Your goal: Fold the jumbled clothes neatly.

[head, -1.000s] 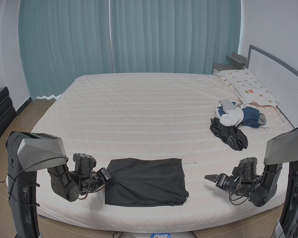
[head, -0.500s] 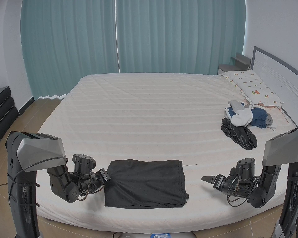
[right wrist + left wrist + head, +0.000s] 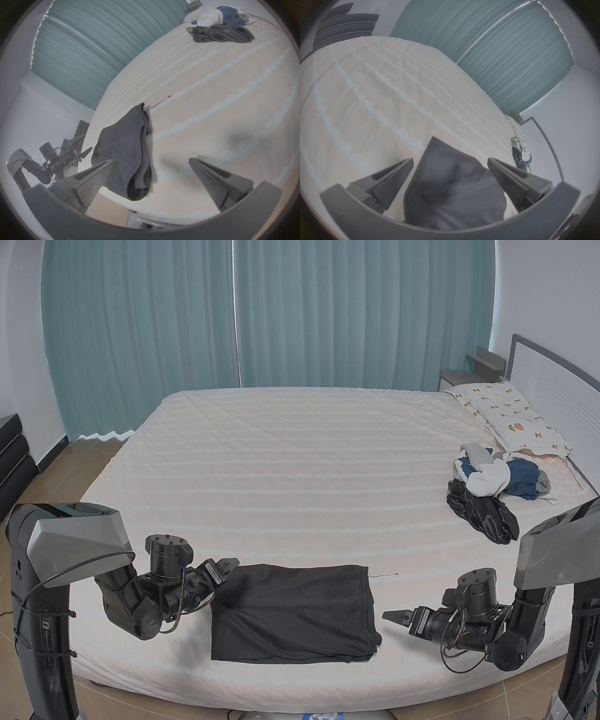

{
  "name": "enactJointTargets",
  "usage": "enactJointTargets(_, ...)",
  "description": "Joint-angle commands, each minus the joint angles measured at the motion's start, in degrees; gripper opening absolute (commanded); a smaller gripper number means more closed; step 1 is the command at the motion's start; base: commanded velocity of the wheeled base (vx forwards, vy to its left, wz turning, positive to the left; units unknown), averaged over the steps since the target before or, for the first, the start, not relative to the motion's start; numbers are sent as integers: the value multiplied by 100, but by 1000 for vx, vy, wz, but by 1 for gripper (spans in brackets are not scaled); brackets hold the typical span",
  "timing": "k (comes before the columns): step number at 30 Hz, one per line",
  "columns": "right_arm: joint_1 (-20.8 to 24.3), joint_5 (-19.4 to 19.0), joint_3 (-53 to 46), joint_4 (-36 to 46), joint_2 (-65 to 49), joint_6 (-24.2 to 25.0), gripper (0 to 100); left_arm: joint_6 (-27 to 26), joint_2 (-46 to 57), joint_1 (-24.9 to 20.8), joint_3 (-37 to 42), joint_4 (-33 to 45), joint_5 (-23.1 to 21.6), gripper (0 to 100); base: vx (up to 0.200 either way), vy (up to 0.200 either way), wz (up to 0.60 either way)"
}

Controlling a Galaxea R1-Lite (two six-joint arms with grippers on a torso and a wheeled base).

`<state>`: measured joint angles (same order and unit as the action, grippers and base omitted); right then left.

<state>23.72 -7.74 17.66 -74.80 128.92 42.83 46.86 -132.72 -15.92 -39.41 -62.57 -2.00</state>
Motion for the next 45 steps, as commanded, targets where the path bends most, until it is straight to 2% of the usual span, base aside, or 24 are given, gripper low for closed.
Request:
enactJointTargets(1,405,150,237,1,257,-2,100,-19,-465,-43,-576,8,15,100,0,0,0)
enactJointTargets(3,528,273,334,36,345,-11,100,-72,-562,-43,-664,8,15,100,0,0,0)
enactJointTargets(9,704,291,475,71,441,-20,100,-230,-738,-8,-796,0,15,100,0,0,0)
enactJointTargets(19,713,291,554,71,459,-20,100,-230,-1019,1,-1086,-62,15,100,0,0,0)
enactJointTargets(20,713,291,554,71,468,-29,100,-230,-1019,1,-1086,-62,15,0,0,0,0)
enactJointTargets(25,748,291,563,71,468,-29,100,-221,-1028,19,-1130,-53,68,0,0,0,0)
enactJointTargets(30,853,299,677,115,450,-55,100,-195,-1054,19,-1271,-53,525,0,0,0,0)
enactJointTargets(36,1126,299,914,625,354,-55,100,-177,-1037,19,-1271,-62,595,0,0,0,0)
enactJointTargets(37,1319,370,1029,818,345,-64,100,-142,-1045,19,-1279,-62,604,0,0,0,0)
enactJointTargets(40,1477,607,1187,1029,459,-90,100,-116,-1037,19,-1279,-62,604,0,0,0,0)
enactJointTargets(41,1539,713,1266,1108,556,-90,0,-107,-1037,19,-1271,-62,604,0,0,0,0)
enactJointTargets(45,1530,748,1204,1143,556,-213,0,-107,-1045,19,-1271,-62,604,0,0,0,0)
